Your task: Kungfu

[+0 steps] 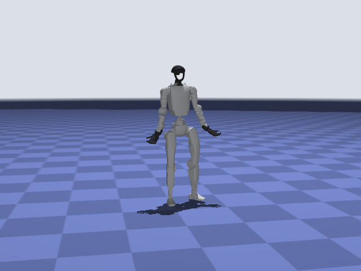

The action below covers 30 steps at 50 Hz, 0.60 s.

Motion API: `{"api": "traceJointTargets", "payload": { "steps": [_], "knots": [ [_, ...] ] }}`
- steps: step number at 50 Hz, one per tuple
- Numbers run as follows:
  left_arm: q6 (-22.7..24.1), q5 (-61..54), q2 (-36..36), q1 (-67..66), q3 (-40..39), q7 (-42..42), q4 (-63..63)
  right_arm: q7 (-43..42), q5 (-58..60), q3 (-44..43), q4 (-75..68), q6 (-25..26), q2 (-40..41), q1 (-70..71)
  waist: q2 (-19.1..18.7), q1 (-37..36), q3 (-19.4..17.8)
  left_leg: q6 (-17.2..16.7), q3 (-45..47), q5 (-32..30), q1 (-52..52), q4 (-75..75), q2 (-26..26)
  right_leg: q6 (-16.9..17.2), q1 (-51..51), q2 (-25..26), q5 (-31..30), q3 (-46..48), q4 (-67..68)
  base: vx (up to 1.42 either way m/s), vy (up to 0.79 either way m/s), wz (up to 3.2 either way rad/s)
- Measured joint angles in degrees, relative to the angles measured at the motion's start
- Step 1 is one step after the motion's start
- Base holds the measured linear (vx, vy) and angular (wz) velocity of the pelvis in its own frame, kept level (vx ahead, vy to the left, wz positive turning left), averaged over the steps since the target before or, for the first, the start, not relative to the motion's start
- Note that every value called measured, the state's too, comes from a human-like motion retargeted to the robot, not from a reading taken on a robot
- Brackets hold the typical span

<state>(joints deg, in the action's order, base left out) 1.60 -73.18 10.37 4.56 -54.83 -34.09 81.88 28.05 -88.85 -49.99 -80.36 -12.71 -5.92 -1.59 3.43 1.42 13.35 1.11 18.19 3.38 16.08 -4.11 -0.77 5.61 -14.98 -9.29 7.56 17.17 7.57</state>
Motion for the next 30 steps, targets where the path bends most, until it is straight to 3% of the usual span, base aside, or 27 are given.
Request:
{"api": "traceJointTargets", "payload": {
  "steps": [6,8,10,12,14,17,20,23,25,30],
  "knots": [
    [4.52,10.47,0.98,-0.78,4.13,3.74,-1.51,-1.15,7.44,2.55,-0.62,-0.96,-0.81,-0.74,-0.64,-0.07,-0.43,-1.26,-0.13,1.02,0.83,-1.11,-0.37,-0.82,-0.73,0.80,2.77,-0.60,0.94,-0.03,-0.02,0.02],
    [8.91,21.88,2.02,-1.65,7.66,7.03,-1.99,-3.19,15.95,5.26,-1.40,-2.10,-1.57,-1.38,-0.93,0.48,-0.34,-2.24,-2.78,4.53,2.46,-3.14,-0.18,-1.22,-1.99,2.78,7.50,-6.23,2.15,-0.05,-0.06,0.33],
    [13.42,40.39,3.59,-3.16,12.16,11.80,-1.94,-6.56,29.13,9.44,-2.21,-3.07,-2.61,-2.49,-1.65,2.49,-0.05,-2.50,-8.10,7.85,5.02,-5.54,0.45,-3.16,-3.21,5.74,10.57,-13.19,2.72,-0.02,-0.09,0.69],
    [16.79,66.24,5.71,-5.06,16.86,17.32,-2.18,-10.52,48.71,14.51,-2.61,-4.19,-3.76,-3.68,-1.64,3.01,0.16,-2.39,-12.45,10.72,6.66,-6.86,1.71,-4.98,-4.17,7.72,10.61,-18.98,2.59,-0.04,-0.08,0.15],
    [18.34,92.72,8.51,-6.29,23.13,20.42,-3.25,-14.97,72.29,20.04,-2.42,-6.08,-5.48,-4.63,-1.01,2.48,-0.47,-3.10,-13.54,12.49,6.51,-7.19,2.68,-4.54,-4.21,7.52,6.67,-19.75,1.85,-0.03,-0.07,-0.25],
    [14.48,125.40,13.49,-6.12,36.10,21.20,-6.68,-24.03,109.47,29.43,-0.12,-7.80,-8.92,-5.56,-0.16,0.83,-2.55,-4.56,-10.01,10.45,5.05,-7.60,1.47,-3.48,-2.74,5.38,1.67,-14.04,0.40,-0.02,-0.03,-0.42],
    [11.26,146.59,17.51,-5.31,48.52,19.03,-9.91,-33.34,143.30,37.77,2.82,-5.68,-11.86,-5.63,-0.09,1.26,-2.77,-4.44,-10.16,8.26,5.20,-9.31,1.16,-3.49,-1.37,4.75,1.00,-11.16,-0.46,0.05,-0.02,0.13],
    [9.48,155.52,16.20,-5.22,51.20,17.23,-9.25,-42.27,165.40,42.49,3.70,-2.77,-12.88,-5.64,0.20,1.07,-2.20,-3.43,-12.26,5.72,5.11,-9.80,2.45,-2.63,-0.56,4.32,0.42,-10.99,-1.05,0.11,0.04,-0.07],
    [8.86,154.49,14.13,-5.78,49.60,15.59,-8.36,-46.17,170.60,42.83,3.49,-1.28,-12.47,-5.81,0.35,0.13,-2.31,-2.61,-12.11,3.10,4.47,-9.21,2.66,-2.11,-0.18,3.95,0.35,-10.83,-0.84,0.13,0.12,-0.34],
    [8.01,142.39,9.88,-6.37,45.22,14.30,-5.65,-41.62,154.64,37.17,0.37,-0.74,-9.19,-6.40,0.22,0.09,-1.31,-1.21,-11.12,3.83,3.98,-8.07,2.94,0.54,-2.59,2.79,1.09,-9.61,4.07,0.12,0.14,0.03]
  ]
}}
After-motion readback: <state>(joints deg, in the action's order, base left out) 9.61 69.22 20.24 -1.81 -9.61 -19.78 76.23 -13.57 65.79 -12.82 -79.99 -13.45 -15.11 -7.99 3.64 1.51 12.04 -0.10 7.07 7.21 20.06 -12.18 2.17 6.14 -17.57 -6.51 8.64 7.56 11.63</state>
